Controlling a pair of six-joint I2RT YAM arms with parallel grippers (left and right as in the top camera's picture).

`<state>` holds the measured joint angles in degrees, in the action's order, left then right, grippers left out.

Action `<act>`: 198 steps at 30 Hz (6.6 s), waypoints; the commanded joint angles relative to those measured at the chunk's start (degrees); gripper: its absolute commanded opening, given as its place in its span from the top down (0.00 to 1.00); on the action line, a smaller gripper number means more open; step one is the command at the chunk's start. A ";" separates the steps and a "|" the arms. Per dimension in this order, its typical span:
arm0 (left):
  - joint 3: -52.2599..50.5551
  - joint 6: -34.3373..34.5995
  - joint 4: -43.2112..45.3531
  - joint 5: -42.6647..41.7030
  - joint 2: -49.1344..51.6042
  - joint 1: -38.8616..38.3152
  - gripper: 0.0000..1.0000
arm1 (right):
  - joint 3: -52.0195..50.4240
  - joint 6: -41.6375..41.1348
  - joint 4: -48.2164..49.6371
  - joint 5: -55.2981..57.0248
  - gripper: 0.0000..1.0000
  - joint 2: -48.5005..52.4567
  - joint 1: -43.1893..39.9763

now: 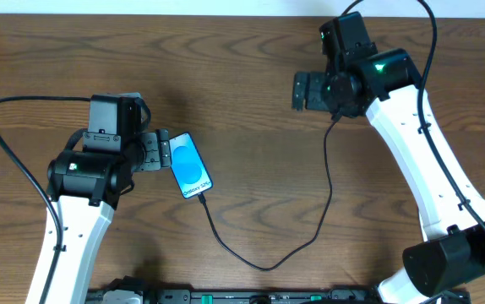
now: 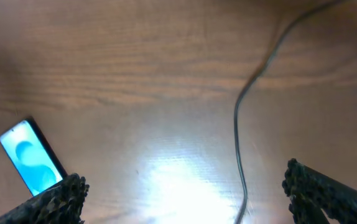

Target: Plug charger to phone and switch on socket

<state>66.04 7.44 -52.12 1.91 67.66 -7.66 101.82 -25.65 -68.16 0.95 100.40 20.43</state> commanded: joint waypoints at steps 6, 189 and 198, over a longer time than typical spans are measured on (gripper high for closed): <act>0.96 -0.55 -0.13 1.14 0.13 -0.13 0.13 | 0.42 5.18 -7.52 -7.96 0.01 -0.44 -8.24; 0.94 -0.57 -0.13 1.14 0.13 -0.13 0.12 | 14.93 40.44 -0.81 -31.58 0.01 35.26 -37.57; 0.94 -0.55 -0.13 1.14 0.13 -0.15 0.12 | 12.22 40.41 -1.01 -34.58 0.01 35.26 -37.57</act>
<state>66.04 7.42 -52.12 1.91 67.70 -7.66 116.75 15.16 -67.85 -20.12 135.35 -19.75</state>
